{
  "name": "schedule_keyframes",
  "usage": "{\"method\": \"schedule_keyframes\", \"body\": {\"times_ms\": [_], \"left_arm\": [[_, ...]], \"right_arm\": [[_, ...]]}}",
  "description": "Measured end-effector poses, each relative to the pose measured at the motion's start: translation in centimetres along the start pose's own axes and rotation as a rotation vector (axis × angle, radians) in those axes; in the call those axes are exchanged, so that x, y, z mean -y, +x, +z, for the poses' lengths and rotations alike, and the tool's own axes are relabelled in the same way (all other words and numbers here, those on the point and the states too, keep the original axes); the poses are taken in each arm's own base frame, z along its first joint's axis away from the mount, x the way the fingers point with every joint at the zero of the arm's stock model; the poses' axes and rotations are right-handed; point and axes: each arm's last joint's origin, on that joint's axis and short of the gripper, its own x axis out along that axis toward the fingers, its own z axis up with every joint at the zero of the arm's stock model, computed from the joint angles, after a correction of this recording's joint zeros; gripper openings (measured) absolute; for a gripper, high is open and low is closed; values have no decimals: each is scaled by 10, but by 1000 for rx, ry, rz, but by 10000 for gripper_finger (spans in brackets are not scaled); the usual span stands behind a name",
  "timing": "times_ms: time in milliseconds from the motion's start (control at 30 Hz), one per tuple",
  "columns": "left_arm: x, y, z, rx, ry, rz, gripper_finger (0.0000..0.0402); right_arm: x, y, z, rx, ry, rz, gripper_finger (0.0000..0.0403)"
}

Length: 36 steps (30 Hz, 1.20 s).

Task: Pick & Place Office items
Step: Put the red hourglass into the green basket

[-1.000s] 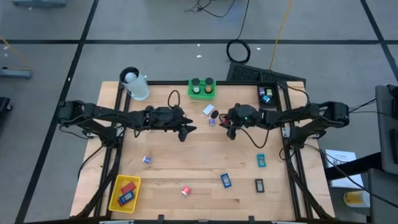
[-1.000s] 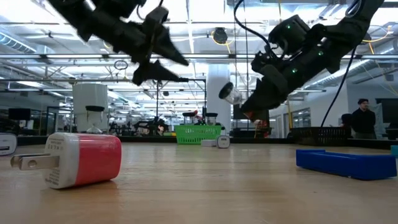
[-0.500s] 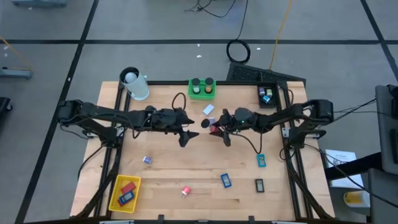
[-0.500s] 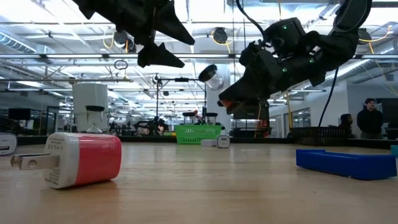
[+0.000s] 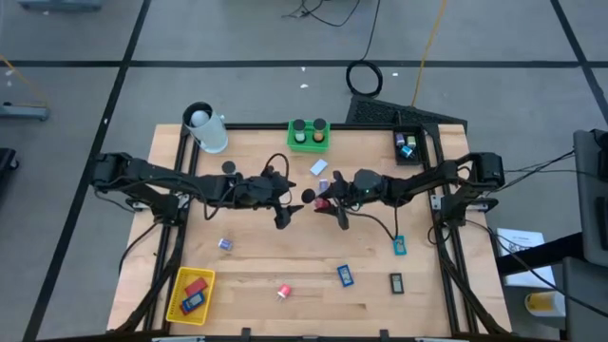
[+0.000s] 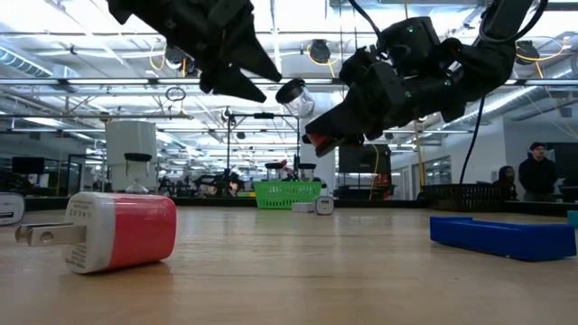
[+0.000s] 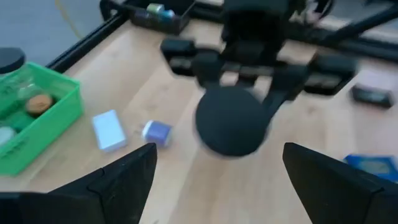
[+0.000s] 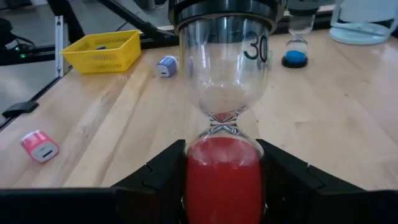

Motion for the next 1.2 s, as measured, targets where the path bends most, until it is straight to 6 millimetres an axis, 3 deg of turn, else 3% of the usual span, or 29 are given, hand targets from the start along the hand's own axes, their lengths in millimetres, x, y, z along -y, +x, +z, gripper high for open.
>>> {"method": "schedule_keyframes", "body": {"times_ms": [467,600,933,1200], "left_arm": [[4,29,-4,33,-11,-162,358],[5,31,-3,13,-7,-158,333],[8,33,3,18,11,-186,218],[8,33,3,18,14,-188,217]], "right_arm": [[-12,4,5,27,-101,38,167],[-14,4,4,21,-112,42,167],[-15,4,5,26,-122,65,167],[-16,5,6,42,-113,65,196]]}}
